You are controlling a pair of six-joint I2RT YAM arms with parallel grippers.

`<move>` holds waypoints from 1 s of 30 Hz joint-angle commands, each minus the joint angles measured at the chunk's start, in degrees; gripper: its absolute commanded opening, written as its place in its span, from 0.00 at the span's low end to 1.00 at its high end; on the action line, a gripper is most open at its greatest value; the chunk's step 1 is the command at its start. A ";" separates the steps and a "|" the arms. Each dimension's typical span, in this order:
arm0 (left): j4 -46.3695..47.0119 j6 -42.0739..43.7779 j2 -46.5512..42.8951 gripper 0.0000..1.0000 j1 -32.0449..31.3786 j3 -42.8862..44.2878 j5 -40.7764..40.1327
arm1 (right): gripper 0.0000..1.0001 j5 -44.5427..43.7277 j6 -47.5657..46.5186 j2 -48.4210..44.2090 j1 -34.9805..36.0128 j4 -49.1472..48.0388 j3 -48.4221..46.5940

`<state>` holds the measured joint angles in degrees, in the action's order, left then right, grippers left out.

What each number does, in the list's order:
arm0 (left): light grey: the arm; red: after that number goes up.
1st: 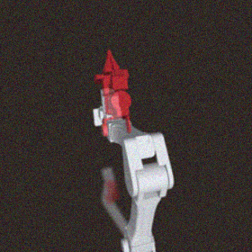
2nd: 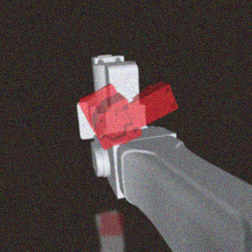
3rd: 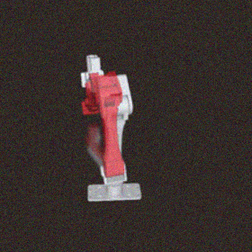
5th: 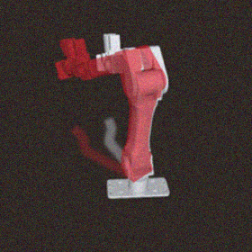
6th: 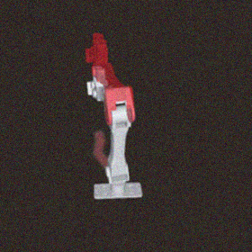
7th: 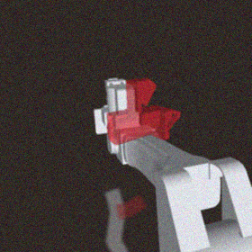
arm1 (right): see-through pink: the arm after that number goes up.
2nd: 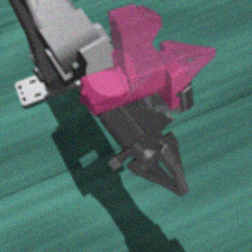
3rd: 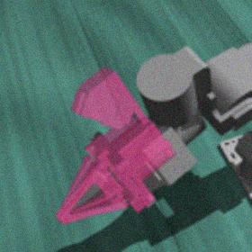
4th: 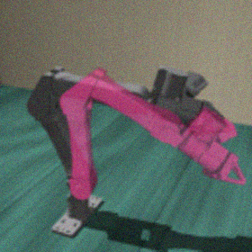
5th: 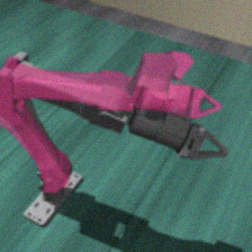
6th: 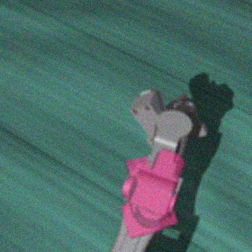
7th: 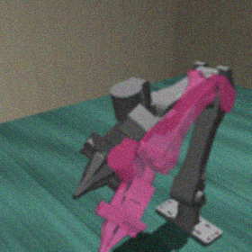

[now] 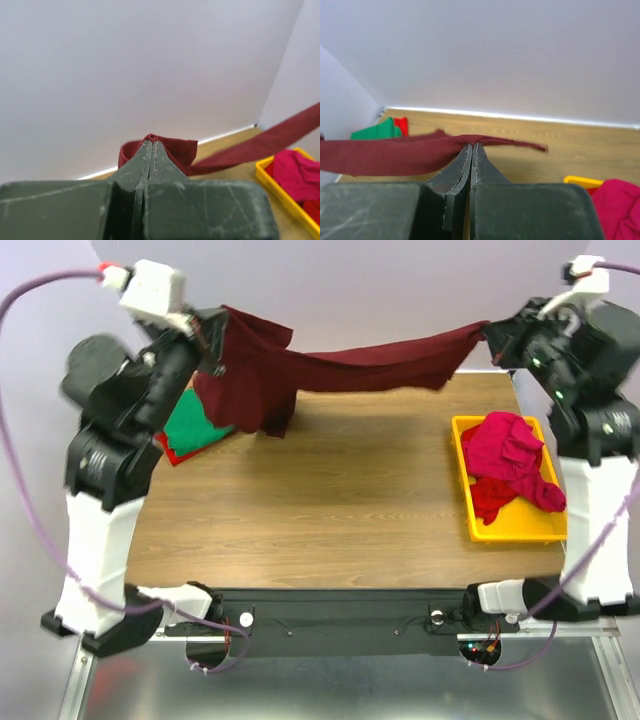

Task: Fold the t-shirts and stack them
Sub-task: Flatten the tshirt out

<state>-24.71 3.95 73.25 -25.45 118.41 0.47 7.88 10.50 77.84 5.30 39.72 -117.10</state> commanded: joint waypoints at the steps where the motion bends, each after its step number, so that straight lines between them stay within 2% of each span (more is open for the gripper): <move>1: 6.78 -2.36 -8.54 0.00 -0.48 -3.62 -0.82 | 0.00 2.14 1.01 -7.33 -0.11 -3.34 0.47; 5: 3.98 -5.42 -12.61 0.00 -0.48 -3.28 -0.73 | 0.00 1.61 2.50 -11.21 -0.20 -2.99 -0.32; 9: -1.55 -8.42 -13.05 0.00 -0.48 5.59 -0.56 | 0.00 -0.93 3.65 -15.17 -0.11 -1.32 -3.04; 13: -3.15 -11.32 -11.74 0.00 -0.48 13.94 2.78 | 0.01 -4.27 4.61 -16.76 -0.20 -0.44 -7.61; 16: -2.02 -12.99 -11.64 0.00 -0.48 14.92 4.62 | 0.01 -6.82 4.97 -16.76 -0.11 -0.44 -10.95; 18: -2.01 -12.82 -12.08 0.00 -0.48 12.57 4.89 | 0.00 -9.01 5.05 -16.76 -0.11 -0.44 -10.53; 21: -3.41 -10.81 -11.91 0.00 -0.48 6.34 4.01 | 0.00 -12.61 5.49 -17.72 -0.20 -0.52 -5.44; 24: -7.10 -8.79 -8.84 0.00 -0.48 0.27 4.89 | 0.00 -14.73 5.58 -17.73 -0.12 -0.53 4.40; 30: -12.55 -0.44 6.44 0.00 -0.48 -10.55 5.60 | 0.01 -14.56 5.76 -10.55 -0.11 -4.73 28.39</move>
<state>-32.91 -3.38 68.23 -25.91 113.84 6.04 -4.34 15.88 59.64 5.30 36.62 -99.72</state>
